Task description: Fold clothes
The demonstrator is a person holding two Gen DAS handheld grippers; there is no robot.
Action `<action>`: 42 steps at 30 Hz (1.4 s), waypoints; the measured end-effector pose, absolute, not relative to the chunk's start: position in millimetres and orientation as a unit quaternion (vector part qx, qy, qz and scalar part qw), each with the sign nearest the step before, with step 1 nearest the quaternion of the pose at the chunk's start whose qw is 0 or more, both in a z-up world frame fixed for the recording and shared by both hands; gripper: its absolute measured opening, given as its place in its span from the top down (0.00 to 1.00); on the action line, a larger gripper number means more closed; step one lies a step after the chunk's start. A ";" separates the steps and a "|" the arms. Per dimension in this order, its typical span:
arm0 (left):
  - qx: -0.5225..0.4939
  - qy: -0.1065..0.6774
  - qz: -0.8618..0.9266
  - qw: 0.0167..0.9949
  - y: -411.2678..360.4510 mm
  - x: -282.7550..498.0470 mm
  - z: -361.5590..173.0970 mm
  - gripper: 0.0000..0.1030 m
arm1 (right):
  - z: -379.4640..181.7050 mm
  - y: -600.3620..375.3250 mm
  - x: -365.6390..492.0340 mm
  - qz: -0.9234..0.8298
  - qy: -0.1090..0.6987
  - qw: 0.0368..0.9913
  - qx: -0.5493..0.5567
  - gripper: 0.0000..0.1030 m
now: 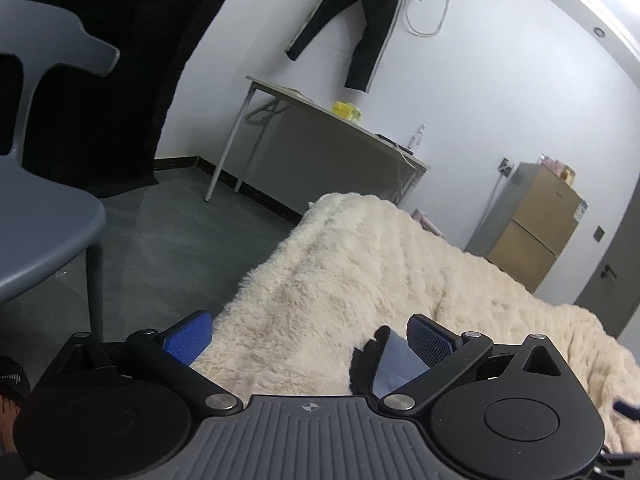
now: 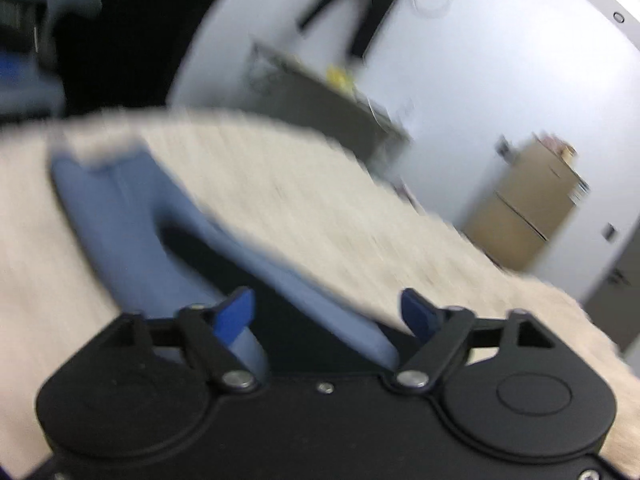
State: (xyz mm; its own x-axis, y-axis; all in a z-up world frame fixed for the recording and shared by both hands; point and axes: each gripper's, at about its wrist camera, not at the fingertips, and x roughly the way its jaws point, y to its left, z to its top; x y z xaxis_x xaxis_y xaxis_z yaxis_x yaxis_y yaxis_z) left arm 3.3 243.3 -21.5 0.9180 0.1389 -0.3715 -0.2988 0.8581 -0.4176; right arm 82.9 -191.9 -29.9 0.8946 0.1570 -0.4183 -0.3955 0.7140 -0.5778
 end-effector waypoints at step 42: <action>-0.221 0.185 0.099 0.952 237.4 2.8 -21.2 0.00 | -45.5 -220.3 94.3 0.214 0.260 0.923 -0.188 0.84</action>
State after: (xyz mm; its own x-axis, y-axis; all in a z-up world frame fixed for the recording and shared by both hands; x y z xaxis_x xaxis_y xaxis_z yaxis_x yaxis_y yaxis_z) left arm 2.8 237.4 -21.2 0.9120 0.1074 -0.3958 -0.2710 0.8822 -0.3851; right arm 94.3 -220.3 -45.5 0.7733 0.2961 -0.5606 -0.4919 0.8381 -0.2358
